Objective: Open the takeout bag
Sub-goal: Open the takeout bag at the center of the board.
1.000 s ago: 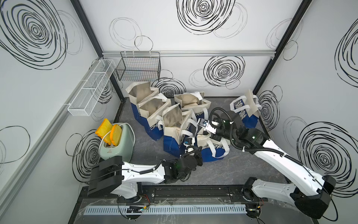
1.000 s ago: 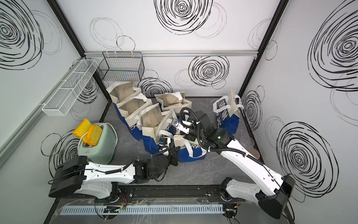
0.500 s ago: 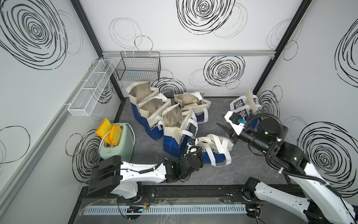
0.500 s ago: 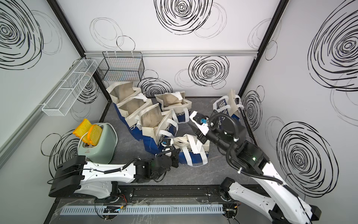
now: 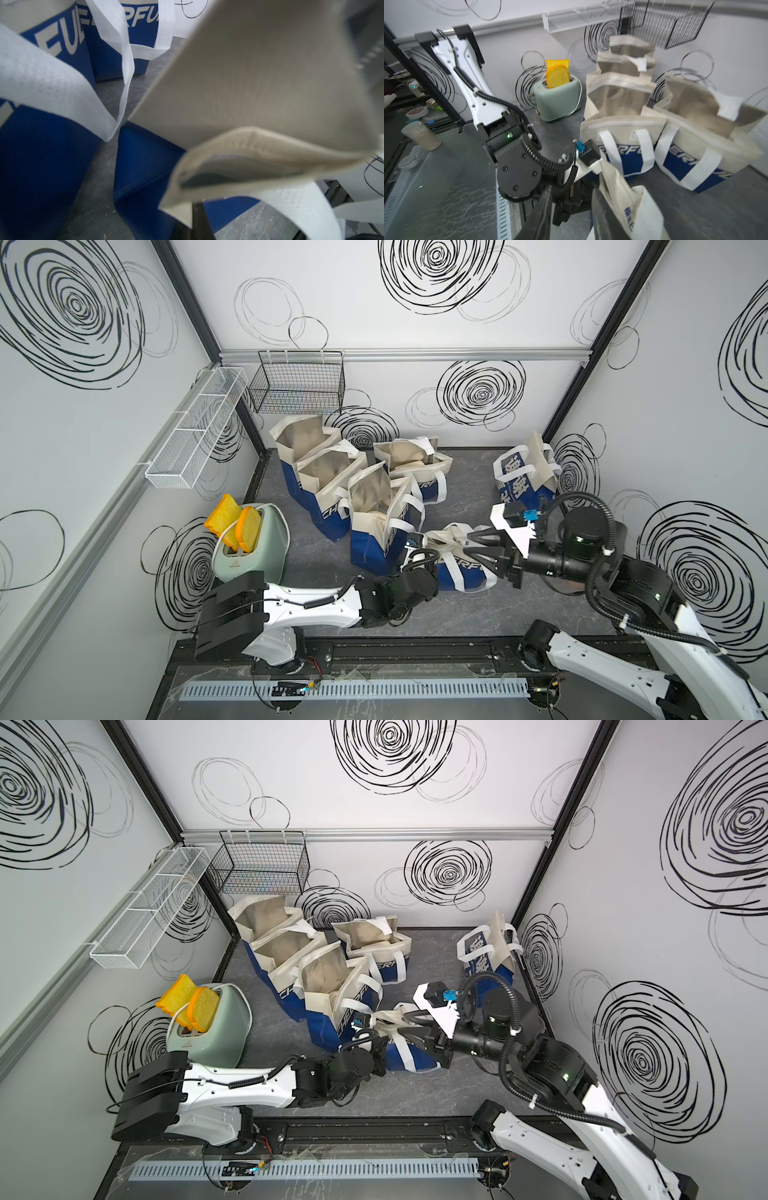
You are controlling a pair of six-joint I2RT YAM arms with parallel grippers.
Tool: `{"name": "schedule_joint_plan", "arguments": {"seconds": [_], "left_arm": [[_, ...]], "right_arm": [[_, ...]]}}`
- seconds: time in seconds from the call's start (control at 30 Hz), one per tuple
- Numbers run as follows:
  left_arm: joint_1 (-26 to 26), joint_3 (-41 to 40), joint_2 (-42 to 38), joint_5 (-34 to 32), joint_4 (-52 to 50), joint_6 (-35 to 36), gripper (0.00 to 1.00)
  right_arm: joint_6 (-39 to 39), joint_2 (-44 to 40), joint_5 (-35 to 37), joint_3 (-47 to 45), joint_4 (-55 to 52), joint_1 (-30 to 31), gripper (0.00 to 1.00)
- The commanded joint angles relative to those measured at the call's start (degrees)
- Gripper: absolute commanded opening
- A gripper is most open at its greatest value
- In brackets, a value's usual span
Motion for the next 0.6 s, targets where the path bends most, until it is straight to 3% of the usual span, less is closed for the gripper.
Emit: {"name": "schedule_joint_plan", "arguments": {"seconds": [0.0,0.37,0.47,0.57], "left_arm": [[0.3,-0.8,1.8,3.5,-9.0,1.2,0.00],[1.4,-0.6,0.4,3.8,-9.7,2.3,0.00],[1.6,-0.6,-0.3,3.6,-10.0,2.5,0.00],[1.8,-0.8,-0.8,3.6,-10.2,2.6,0.00]], "right_arm": [[3.1,-1.5,5.0,-4.9,-2.8,1.9,0.40],[4.2,1.6,34.3,-8.5,-1.2,13.6,0.46],[3.4,0.7,42.2,-9.8,1.1,14.3,0.47],[2.4,1.5,45.5,-10.7,1.3,14.3,0.47]]}}
